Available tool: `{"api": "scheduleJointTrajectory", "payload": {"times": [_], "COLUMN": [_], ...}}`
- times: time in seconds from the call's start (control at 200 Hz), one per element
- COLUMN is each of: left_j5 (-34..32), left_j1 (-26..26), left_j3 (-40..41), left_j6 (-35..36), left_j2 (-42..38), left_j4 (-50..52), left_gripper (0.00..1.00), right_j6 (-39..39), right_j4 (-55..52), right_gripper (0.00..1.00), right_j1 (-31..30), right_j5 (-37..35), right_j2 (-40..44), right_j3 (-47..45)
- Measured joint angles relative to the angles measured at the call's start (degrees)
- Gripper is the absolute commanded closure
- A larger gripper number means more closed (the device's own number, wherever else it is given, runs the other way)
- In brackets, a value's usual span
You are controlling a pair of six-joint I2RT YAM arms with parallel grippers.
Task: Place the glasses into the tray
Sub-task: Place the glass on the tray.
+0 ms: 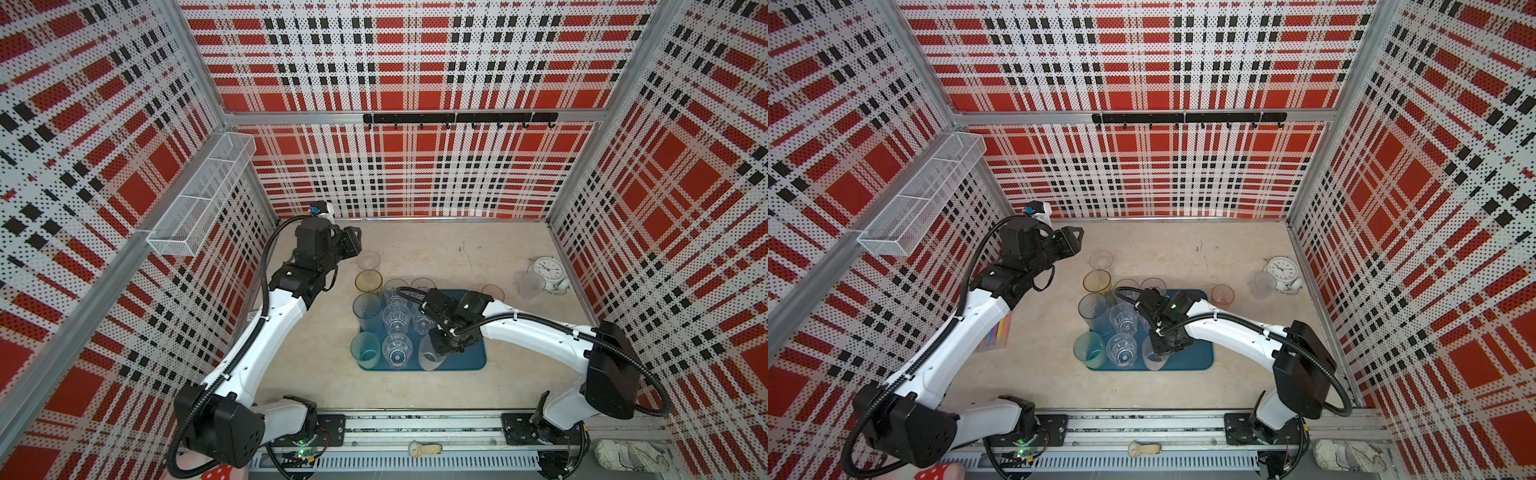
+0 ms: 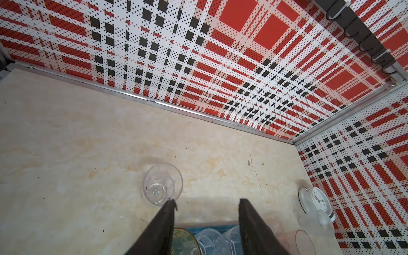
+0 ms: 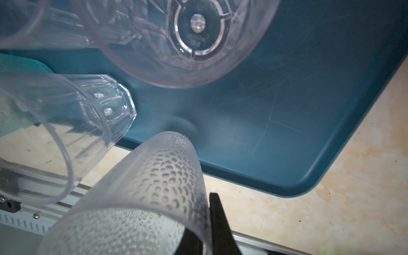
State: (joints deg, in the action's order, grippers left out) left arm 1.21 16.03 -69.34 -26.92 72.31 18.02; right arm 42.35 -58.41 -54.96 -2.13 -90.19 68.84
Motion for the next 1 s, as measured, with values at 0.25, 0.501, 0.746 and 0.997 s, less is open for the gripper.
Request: {"api": "scheduleJointTrajectory", "payload": {"times": [0.25,0.501,0.746,0.997], "left_j5": [0.07,0.37,0.66,1.16], "left_j1": [-0.33,-0.63,-0.68,-0.7], "left_j3": [0.22,1.01,1.01,1.05], "left_j6": [0.24,0.28,0.28,0.26], "left_j2": [0.0,0.0,-0.02,0.0], "left_j4": [-0.59,-1.01,-1.33,-1.38], "left_gripper": [0.49,0.49,0.49,0.49], "right_j6": [1.92,2.75,3.82,4.63], "right_j4": [0.83,1.38,2.51,5.6], "right_gripper": [0.92,0.78,0.74,0.74], "right_j1": [-0.37,-0.5,-0.66,-0.63], "right_j5": [-2.12,-2.78,-1.2,1.88], "right_j2": [-3.5,-4.79,-4.79,-4.72], "right_j3": [1.14,1.16,1.16,0.44]}}
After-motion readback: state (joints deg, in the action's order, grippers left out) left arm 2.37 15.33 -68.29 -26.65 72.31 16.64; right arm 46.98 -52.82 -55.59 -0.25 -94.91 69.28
